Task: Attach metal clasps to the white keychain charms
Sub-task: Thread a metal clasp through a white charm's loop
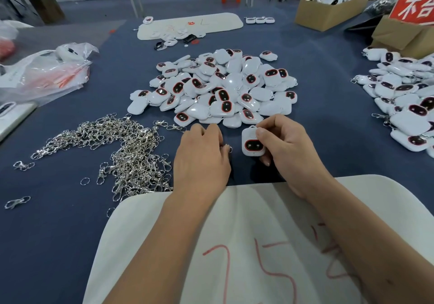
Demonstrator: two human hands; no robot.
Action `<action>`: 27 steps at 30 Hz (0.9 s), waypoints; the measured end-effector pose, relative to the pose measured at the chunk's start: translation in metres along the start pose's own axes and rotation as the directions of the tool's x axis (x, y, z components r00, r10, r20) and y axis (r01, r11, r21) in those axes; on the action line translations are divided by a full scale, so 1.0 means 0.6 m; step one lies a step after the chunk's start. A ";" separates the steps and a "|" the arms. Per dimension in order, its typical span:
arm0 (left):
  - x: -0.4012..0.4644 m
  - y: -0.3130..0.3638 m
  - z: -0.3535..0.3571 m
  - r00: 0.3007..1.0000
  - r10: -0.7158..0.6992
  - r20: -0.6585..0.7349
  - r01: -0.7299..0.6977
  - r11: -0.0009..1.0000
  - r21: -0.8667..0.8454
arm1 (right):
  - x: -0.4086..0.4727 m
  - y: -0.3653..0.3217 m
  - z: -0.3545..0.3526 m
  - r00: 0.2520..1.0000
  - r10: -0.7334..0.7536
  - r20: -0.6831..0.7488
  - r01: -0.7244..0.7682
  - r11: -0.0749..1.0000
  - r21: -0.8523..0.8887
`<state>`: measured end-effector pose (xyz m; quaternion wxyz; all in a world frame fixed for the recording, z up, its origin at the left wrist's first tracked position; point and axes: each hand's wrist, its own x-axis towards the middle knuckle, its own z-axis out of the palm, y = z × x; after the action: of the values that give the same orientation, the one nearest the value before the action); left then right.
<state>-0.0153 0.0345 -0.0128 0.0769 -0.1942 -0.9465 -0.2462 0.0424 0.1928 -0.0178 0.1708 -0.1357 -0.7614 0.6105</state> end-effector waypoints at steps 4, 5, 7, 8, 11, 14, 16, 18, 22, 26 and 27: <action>0.004 0.000 -0.002 1.000 -0.019 -0.021 0.016 0.993 -0.117 | 0.000 -0.001 0.002 1.000 -0.002 0.030 0.002 1.000 0.002; 0.005 0.001 -0.003 0.999 -0.030 -0.027 0.026 0.989 -0.145 | -0.002 -0.003 0.004 0.999 -0.025 0.036 0.026 0.999 -0.029; 0.006 0.001 -0.003 0.998 -0.055 -0.044 0.044 0.975 -0.220 | -0.008 -0.006 0.005 0.997 -0.074 0.036 0.076 0.996 -0.055; 0.006 0.000 -0.004 0.996 -0.070 -0.059 0.053 0.966 -0.253 | -0.011 -0.008 0.004 0.996 -0.082 0.028 0.083 0.996 -0.034; 0.009 -0.005 -0.004 0.993 -0.094 -0.076 0.076 0.976 -0.206 | -0.013 -0.009 0.002 0.993 -0.108 -0.038 0.107 0.994 -0.033; 0.005 -0.004 -0.002 0.999 -0.037 0.034 0.040 0.996 -0.085 | -0.014 -0.007 0.003 0.982 -0.179 -0.056 0.166 0.970 -0.178; 0.004 -0.004 -0.002 0.997 0.009 0.078 -0.005 0.998 -0.058 | -0.013 -0.005 0.005 0.982 -0.185 -0.039 0.171 0.959 -0.227; 0.005 -0.004 -0.001 0.996 0.045 0.080 -0.039 0.996 -0.075 | -0.013 -0.002 0.005 0.984 -0.178 -0.020 0.168 0.956 -0.242; 0.005 -0.001 0.001 0.997 0.080 0.016 -0.069 0.930 -0.360 | -0.016 -0.006 0.009 0.980 -0.194 0.051 0.200 0.928 -0.313; 0.004 0.008 -0.003 0.998 0.056 -0.042 -0.070 0.805 -0.588 | -0.016 -0.011 0.006 0.975 -0.201 0.095 0.221 0.919 -0.325; 0.004 0.009 -0.003 0.999 0.037 -0.031 -0.049 0.786 -0.617 | -0.014 -0.010 0.004 0.975 -0.201 0.093 0.221 0.925 -0.311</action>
<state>-0.0152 0.0386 -0.0082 0.0232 -0.2279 -0.8087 -0.5417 0.0492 0.1859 -0.0134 0.1884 -0.0606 -0.8649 0.4612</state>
